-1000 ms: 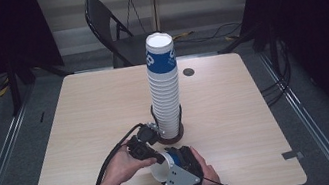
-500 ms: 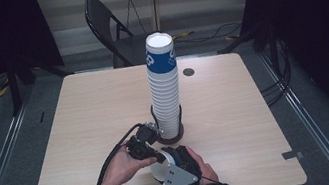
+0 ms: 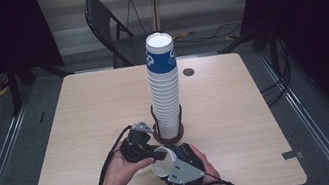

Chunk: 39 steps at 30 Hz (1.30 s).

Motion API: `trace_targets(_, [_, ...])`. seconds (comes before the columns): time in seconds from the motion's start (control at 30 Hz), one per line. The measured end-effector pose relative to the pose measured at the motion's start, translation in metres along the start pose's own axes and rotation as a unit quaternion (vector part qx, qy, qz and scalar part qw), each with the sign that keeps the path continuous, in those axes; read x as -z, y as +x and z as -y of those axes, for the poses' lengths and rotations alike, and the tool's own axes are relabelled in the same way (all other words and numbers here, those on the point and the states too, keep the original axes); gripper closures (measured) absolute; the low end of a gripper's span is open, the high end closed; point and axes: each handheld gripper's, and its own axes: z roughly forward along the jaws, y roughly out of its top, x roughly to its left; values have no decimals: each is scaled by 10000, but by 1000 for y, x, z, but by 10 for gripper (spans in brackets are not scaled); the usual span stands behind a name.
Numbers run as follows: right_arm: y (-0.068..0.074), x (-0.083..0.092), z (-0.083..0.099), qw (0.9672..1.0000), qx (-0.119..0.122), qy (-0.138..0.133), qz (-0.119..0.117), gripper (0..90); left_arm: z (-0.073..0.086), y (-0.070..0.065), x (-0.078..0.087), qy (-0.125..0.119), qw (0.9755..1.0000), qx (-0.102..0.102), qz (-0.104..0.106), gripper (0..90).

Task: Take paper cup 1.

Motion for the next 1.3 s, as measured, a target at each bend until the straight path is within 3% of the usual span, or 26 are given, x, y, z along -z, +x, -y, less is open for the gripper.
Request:
trace_targets(0.07, [-1,0,1,9999,-110,-44,6,206,2,0,1,-108,9999,-31,-41,596])
trace_targets(0.17, [-4,1,3,9995,-288,-137,11,206,6,2,1,-311,9993,78,-172,551])
trace_targets(0.27, [-5,3,4,9991,-381,-167,-7,206,10,3,3,-496,9987,78,-102,508])
trace_targets(0.5, [-9,4,7,9975,-662,-266,9,206,17,2,5,-980,9948,7,-270,385])
trace_targets(0.63, [-12,5,11,9961,-829,-310,-16,206,22,1,7,-1333,9904,-80,-351,329])
trace_targets(0.83, [-16,5,15,9936,-1072,-362,1,205,28,-1,13,-1855,9818,-142,-383,264])
trace_targets(0.97, [-20,7,17,9918,-1226,-358,46,204,32,-1,17,-2191,9747,-73,-440,218])
trace_targets(1.13, [-28,10,23,9864,-1599,-372,104,203,38,0,23,-2534,9649,-37,-688,171])
trace_targets(1.3, [-38,14,32,9809,-1892,-382,226,203,45,2,24,-2650,9609,-234,-762,159])
